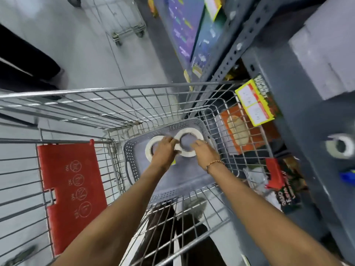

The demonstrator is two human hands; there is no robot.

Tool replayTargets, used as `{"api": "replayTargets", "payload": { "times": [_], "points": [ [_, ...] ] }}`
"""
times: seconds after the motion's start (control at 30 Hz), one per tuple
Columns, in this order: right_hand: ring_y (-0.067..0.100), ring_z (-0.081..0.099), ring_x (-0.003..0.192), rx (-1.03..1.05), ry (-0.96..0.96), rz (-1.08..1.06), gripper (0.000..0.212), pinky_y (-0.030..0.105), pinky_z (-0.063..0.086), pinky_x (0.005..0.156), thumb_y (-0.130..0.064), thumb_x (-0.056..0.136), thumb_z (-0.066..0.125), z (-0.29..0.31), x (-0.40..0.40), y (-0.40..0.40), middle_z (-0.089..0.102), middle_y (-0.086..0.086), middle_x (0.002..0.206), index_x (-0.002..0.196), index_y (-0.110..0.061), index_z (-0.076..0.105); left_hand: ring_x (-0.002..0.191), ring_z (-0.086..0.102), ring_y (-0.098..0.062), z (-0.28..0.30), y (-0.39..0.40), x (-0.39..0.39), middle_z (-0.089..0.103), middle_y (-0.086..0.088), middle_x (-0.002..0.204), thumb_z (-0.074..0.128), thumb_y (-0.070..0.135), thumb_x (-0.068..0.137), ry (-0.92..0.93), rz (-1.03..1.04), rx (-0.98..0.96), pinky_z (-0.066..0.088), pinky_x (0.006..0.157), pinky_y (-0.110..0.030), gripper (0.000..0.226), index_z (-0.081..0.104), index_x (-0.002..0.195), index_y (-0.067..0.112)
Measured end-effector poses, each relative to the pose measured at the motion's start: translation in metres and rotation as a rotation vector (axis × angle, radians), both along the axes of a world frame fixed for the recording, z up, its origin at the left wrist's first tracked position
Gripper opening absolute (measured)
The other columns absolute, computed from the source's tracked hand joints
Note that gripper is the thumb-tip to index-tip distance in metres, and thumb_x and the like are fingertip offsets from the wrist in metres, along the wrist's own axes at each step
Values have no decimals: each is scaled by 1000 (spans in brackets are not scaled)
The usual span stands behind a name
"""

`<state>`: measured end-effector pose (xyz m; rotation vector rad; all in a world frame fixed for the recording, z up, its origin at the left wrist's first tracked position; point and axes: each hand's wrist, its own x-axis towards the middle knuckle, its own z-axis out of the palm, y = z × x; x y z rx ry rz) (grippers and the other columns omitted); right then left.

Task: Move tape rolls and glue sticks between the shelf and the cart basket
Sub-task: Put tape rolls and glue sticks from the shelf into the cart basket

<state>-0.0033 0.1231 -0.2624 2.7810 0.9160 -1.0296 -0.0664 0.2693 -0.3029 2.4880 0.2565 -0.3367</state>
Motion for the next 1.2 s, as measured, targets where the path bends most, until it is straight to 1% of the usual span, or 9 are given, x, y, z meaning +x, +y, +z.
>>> {"api": "replayTargets", "payload": {
  "times": [0.2, 0.33, 0.47, 0.6, 0.7, 0.83, 1.03, 1.1, 1.2],
  "points": [
    [33, 60, 106, 386, -294, -471, 30, 39, 48, 86, -7, 90, 50, 104, -23, -40, 61, 17, 118, 119, -5, 60, 99, 60, -34, 125, -66, 36, 67, -19, 100, 62, 7, 87, -339, -56, -147, 49, 81, -42, 16, 67, 102, 2],
    [33, 65, 91, 670, -587, -743, 17, 35, 47, 82, -1, 80, 64, 177, -45, -118, 70, 16, 98, 95, -6, 71, 82, 56, -21, 205, -137, 36, 70, -16, 81, 65, 10, 82, -621, -269, -258, 40, 73, -27, 10, 69, 88, 3],
    [28, 68, 74, 741, -753, -873, 15, 25, 47, 74, 10, 73, 66, 225, -58, -194, 72, 13, 81, 76, -4, 72, 90, 62, -32, 243, -202, 36, 69, -17, 93, 69, 12, 81, -586, -473, -277, 39, 82, -26, 20, 68, 98, 2],
    [32, 69, 86, 643, -775, -1046, 20, 36, 53, 81, 7, 77, 63, 242, -42, -262, 72, 15, 96, 90, -5, 72, 115, 49, -37, 256, -240, 64, 53, -20, 125, 72, 16, 79, -449, -431, -185, 33, 100, -30, 48, 54, 120, -1],
    [32, 60, 112, 445, -604, -1019, 37, 32, 42, 98, 3, 81, 61, 240, -13, -289, 64, 16, 120, 117, -5, 64, 117, 44, -38, 254, -251, 87, 47, -21, 131, 70, 22, 79, -347, -414, -34, 31, 101, -36, 59, 46, 127, -1],
    [27, 40, 137, 309, -342, -920, 59, 25, 26, 112, -3, 84, 64, 232, 12, -291, 40, 14, 148, 140, -12, 45, 114, 47, -38, 251, -258, 96, 53, -23, 125, 66, 22, 83, -324, -479, 23, 27, 96, -33, 49, 50, 122, -3],
    [37, 54, 115, 301, -481, -960, 42, 37, 43, 100, 1, 85, 57, 247, 11, -282, 53, 19, 126, 125, -12, 59, 117, 49, -34, 262, -251, 97, 56, -18, 128, 71, 26, 79, -299, -463, 10, 35, 95, -34, 55, 50, 126, 5],
    [35, 58, 110, 426, -565, -967, 39, 37, 45, 96, -7, 83, 64, 263, 4, -257, 55, 17, 122, 121, -14, 61, 114, 52, -34, 269, -234, 90, 58, -16, 125, 73, 28, 78, -362, -373, -73, 39, 94, -35, 57, 51, 126, 8],
    [30, 61, 100, 620, -592, -771, 37, 29, 43, 88, -24, 79, 71, 273, -15, -188, 62, 12, 113, 114, -17, 65, 106, 58, -25, 267, -187, 65, 64, -11, 118, 78, 28, 73, -485, -182, -206, 38, 87, -22, 54, 56, 121, 12]
  ]
}}
